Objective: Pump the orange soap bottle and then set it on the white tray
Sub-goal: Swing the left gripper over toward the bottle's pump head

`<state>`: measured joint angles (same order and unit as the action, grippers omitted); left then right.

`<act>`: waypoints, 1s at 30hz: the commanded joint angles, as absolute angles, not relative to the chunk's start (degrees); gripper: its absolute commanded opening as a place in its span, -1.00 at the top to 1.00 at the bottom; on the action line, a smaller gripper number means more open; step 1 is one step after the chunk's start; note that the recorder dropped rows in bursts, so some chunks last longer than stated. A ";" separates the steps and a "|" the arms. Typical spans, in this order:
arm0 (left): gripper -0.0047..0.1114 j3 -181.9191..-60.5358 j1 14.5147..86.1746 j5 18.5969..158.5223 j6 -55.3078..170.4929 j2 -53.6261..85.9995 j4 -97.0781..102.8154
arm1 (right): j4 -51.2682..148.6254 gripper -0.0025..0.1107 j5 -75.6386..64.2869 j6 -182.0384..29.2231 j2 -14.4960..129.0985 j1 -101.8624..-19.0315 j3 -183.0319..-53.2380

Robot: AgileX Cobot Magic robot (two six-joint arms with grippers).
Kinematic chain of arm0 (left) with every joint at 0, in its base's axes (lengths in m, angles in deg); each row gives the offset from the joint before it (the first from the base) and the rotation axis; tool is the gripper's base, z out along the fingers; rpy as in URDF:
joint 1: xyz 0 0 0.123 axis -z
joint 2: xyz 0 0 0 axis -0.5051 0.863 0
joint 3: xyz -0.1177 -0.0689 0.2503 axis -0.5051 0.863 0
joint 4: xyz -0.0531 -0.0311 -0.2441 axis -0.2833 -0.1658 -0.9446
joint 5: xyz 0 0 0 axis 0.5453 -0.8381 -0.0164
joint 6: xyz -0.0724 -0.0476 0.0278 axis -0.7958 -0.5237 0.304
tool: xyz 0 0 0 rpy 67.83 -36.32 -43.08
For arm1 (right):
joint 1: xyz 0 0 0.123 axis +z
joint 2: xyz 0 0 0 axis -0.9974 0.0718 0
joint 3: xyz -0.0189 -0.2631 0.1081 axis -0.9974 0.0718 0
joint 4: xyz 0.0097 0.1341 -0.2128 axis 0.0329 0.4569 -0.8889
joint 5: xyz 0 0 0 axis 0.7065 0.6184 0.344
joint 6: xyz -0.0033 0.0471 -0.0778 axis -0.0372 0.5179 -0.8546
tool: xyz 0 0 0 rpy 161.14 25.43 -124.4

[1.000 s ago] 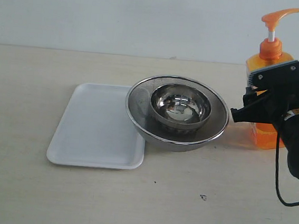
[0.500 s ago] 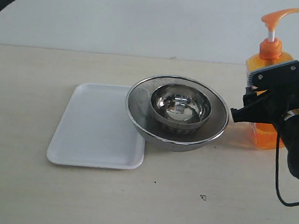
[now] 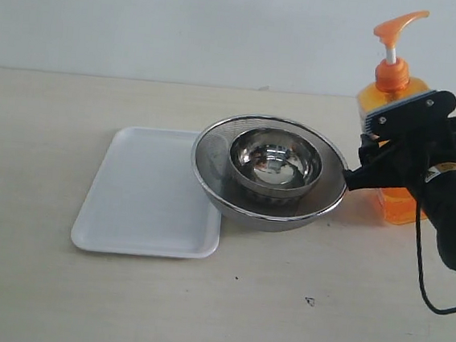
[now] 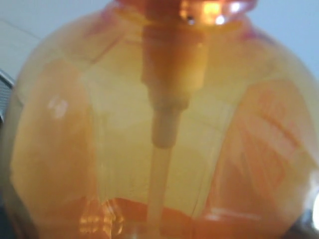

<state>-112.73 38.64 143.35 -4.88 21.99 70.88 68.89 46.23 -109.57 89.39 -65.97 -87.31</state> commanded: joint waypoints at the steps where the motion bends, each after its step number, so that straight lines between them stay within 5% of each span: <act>1: 0.84 -124.26 45.45 131.28 -8.81 26.08 75.93 | 68.76 0.93 42.45 -112.91 89.39 -65.94 -88.00; 15: 0.84 -154.11 58.12 127.65 -42.52 50.55 102.82 | 69.00 0.93 36.89 -121.11 89.39 -65.94 -88.00; 30: 0.84 -157.20 67.52 95.04 -31.15 59.08 102.82 | 68.66 0.93 36.09 -122.71 89.39 -65.94 -88.00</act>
